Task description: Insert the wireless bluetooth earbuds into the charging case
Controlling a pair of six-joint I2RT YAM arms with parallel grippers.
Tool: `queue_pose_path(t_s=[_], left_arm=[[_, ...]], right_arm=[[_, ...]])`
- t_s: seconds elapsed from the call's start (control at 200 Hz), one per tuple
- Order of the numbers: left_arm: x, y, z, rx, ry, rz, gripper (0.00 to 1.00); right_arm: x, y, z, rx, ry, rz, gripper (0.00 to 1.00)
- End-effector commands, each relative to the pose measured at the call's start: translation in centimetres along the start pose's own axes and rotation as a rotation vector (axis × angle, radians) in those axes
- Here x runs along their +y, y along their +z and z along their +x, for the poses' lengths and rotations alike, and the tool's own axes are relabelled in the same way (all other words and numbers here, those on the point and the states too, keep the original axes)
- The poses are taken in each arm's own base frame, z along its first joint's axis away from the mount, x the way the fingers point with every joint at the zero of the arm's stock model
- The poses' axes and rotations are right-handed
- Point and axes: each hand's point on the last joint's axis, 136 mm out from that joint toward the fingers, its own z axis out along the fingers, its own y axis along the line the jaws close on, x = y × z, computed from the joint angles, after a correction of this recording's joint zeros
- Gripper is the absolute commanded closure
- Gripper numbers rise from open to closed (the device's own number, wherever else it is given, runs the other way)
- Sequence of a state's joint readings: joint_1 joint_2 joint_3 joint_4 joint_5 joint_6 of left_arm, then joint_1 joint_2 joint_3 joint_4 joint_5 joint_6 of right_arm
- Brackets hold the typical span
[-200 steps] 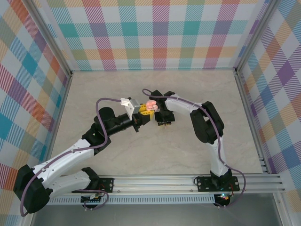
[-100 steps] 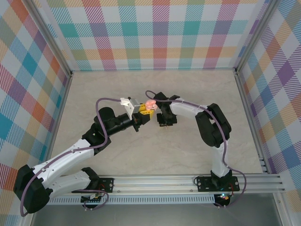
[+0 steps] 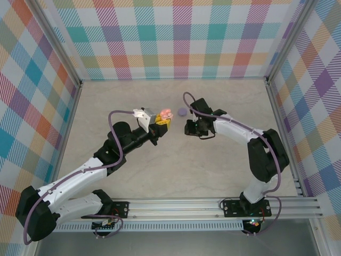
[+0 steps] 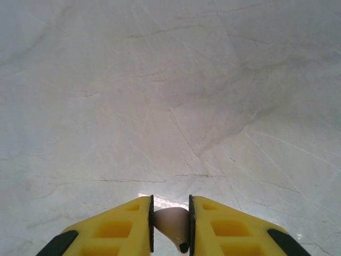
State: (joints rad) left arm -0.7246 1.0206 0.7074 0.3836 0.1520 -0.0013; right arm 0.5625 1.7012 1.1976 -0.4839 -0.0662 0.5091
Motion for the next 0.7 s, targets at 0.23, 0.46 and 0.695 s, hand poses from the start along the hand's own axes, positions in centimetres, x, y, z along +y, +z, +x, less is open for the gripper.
queue_pose_path(t_s=[0.23, 0.46, 0.695], left_arm=[[1.2, 1.0, 2.2, 0.070, -0.042, -0.072, 0.84], [0.8, 1.4, 2.7, 0.083, -0.026, -0.045, 0.85], [-0.1, 1.4, 3.6, 0.064, 0.041, 0.018, 0.85]], right_arm=[[4.8, -7.5, -2.3, -0.197, -0.084, -0.230, 0.75], [7.9, -13.9, -3.0, -0.348, -0.180, -0.395, 0.74], [10.3, -18.7, -2.9, -0.455, -0.265, -0.525, 0.74]])
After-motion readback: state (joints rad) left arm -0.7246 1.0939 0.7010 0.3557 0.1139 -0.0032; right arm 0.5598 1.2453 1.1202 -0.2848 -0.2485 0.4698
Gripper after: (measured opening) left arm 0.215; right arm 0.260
